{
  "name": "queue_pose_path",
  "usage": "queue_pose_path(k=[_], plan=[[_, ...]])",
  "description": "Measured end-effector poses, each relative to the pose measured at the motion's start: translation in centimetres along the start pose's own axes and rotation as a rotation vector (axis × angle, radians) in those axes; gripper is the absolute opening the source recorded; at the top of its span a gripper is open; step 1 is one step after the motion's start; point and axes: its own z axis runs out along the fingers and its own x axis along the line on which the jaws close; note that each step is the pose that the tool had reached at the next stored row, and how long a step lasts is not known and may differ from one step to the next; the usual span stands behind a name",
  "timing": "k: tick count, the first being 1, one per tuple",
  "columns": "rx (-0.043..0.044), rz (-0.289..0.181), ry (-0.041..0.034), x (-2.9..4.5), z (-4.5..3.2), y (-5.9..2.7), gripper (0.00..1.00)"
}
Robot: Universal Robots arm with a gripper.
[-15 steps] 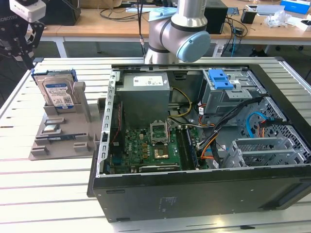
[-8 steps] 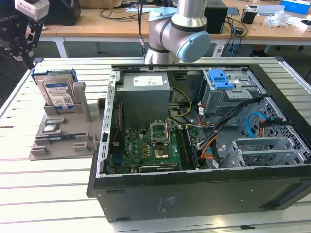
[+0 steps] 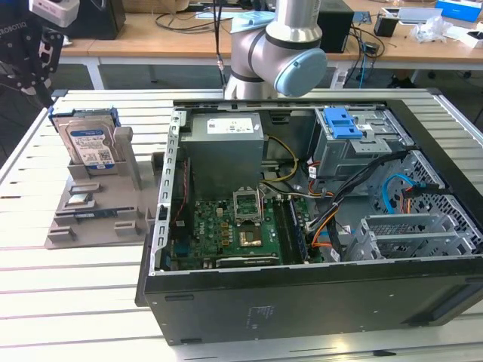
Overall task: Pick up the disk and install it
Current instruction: 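Pick up the disk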
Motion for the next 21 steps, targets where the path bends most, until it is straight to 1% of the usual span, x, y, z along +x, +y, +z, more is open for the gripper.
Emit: queue_pose_path(k=[3, 5, 6, 7, 10, 21], plan=[[-0.001, -0.041, 0.0009, 0.0, 0.0, 0.0, 0.11], [-0.002, -0.082, 0.0018, 0.0, 0.0, 0.0, 0.11], [-0.0029, -0.113, 0.0026, 0.0, 0.0, 0.0, 0.11], [-0.0033, -0.133, 0.003, 0.0, 0.0, 0.0, 0.11], [-0.0044, -0.177, 0.004, 0.0, 0.0, 0.0, 0.11], [-0.0076, -0.303, 0.0068, 0.0, 0.0, 0.0, 0.11]])
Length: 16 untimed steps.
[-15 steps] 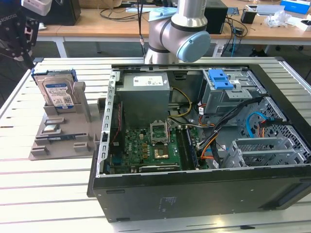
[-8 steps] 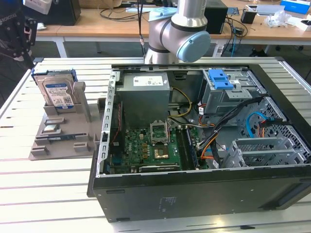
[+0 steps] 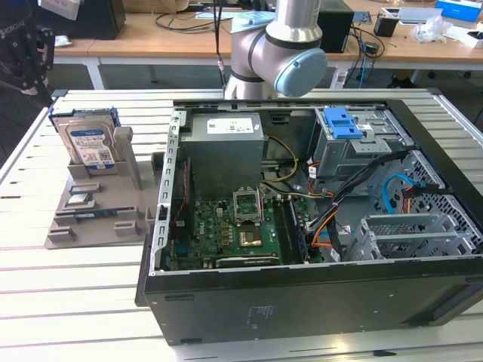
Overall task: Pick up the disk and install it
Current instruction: 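Pick up the disk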
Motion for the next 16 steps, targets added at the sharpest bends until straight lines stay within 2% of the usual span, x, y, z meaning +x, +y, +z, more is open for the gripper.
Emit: queue_pose_path(k=[3, 13, 16], plan=[[-0.0015, -0.063, 0.0014, 0.0, 0.0, 0.0, 0.11], [-0.0043, -0.174, 0.0039, 0.0, 0.0, 0.0, 0.11], [-0.0056, -0.224, 0.005, 0.0, 0.0, 0.0, 0.11]])
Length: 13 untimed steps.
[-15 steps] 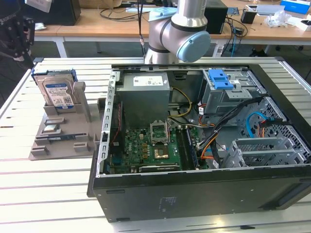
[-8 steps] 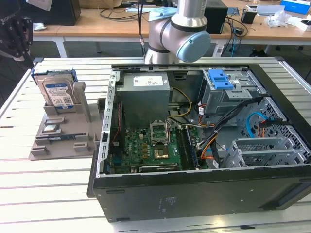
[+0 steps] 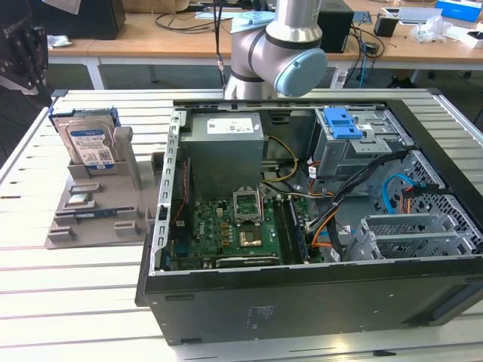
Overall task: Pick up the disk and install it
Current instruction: 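Pick up the disk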
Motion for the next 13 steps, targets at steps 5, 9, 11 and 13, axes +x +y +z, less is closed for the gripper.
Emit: queue_pose_path(k=[5, 9, 11, 13], plan=[[-0.0001, 0.0, 0.0, 0.0, 0.0, 0.0, 0.11], [0.0, 0.0, 0.0, 0.0, 0.0, 0.0, 0.29], [-0.0001, 0.0, 0.0001, 0.0, 0.0, 0.0, 0.42], [-0.0001, -0.001, 0.0001, 0.0, 0.0, 0.0, 0.48]])
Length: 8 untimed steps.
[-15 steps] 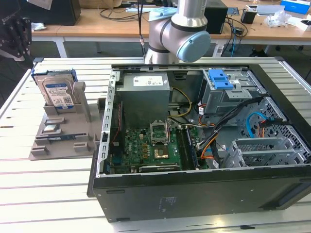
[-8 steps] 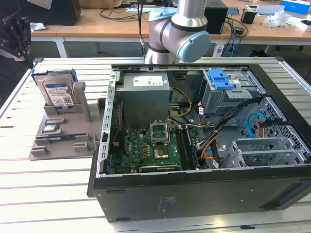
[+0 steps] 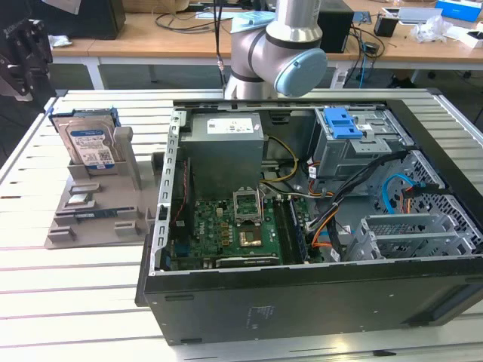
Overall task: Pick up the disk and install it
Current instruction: 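Pick up the disk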
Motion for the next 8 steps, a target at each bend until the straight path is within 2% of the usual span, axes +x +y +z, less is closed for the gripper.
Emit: queue_pose_path(k=[3, 5, 8], plan=[[0.0, 0.0, -0.0001, -0.13, 0.05, 0.0, 0.48], [0.0001, 0.0, -0.0002, -1.35, 0.21, 0.09, 0.48], [0.0, 0.0, -0.0001, -2.16, 0.32, 0.13, 0.48]])
